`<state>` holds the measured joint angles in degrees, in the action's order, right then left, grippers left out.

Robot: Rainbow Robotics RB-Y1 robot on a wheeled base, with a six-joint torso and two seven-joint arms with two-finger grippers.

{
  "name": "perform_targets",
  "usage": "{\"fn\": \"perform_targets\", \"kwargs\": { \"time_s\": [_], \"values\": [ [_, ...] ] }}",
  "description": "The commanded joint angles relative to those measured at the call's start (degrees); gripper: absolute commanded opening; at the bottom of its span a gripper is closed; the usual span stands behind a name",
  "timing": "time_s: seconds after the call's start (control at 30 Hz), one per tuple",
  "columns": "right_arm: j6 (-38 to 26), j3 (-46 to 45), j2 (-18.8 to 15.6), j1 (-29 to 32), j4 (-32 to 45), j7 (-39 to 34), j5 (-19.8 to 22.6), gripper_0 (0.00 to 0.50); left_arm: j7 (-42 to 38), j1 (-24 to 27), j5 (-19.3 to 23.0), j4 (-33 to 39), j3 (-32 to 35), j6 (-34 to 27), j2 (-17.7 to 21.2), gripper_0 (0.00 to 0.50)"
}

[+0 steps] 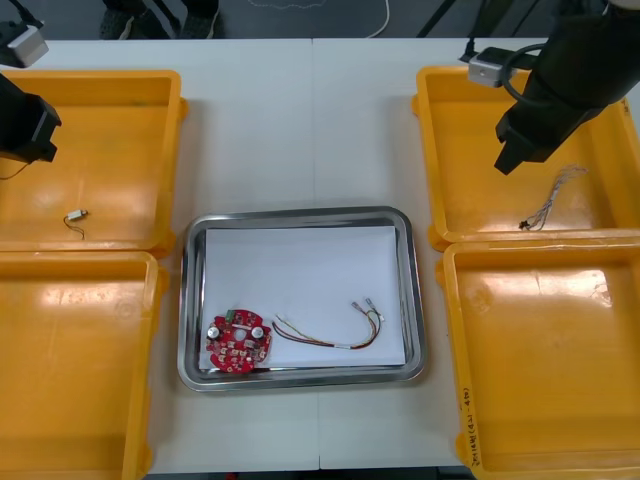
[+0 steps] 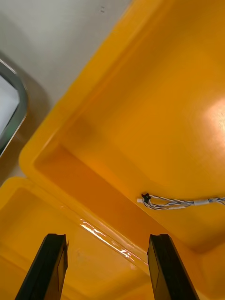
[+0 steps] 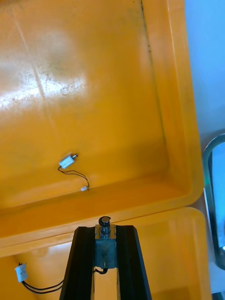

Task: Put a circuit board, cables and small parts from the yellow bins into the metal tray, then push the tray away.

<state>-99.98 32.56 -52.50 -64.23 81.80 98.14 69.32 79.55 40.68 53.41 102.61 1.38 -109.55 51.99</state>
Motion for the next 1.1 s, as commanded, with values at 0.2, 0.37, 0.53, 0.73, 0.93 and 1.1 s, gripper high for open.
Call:
{"fn": "perform_targets", "kwargs": {
  "time_s": [0.2,0.37,0.53,0.73,0.93,1.1],
  "values": [
    [3.56,-4.26,-2.34,-0.98,-9.55,-0.93,-3.31,0.500,-19.88,-1.39,2.75,11.03,1.52,-0.45,-1.54,0.000],
    [7.25,-4.26,-2.34,-0.89,-15.18,-3.13,-4.19,0.500,-27.61,-2.62,2.49,16.48,1.52,-0.45,-4.44,0.000],
    [10.07,-4.26,-2.34,-0.81,-19.84,-3.74,-4.81,0.500,-32.18,-4.11,0.82,20.52,0.81,-0.45,-7.78,0.000],
    [12.44,-4.35,-2.25,-0.19,-25.20,-4.44,-4.98,0.500,-37.45,-4.38,-1.56,22.72,-4.81,-0.45,-9.45,0.000],
    [14.20,-4.35,-0.85,-0.10,-30.65,-8.75,-5.42,0.500,-40.27,-4.38,-5.34,23.60,-9.38,-0.45,-12.88,0.000],
    [16.83,-4.35,0.56,-0.10,-34.51,-9.72,-6.21,0.500,-40.44,-4.38,-8.50,22.02,-12.55,-0.45,-16.04,0.000]
  ]
}}
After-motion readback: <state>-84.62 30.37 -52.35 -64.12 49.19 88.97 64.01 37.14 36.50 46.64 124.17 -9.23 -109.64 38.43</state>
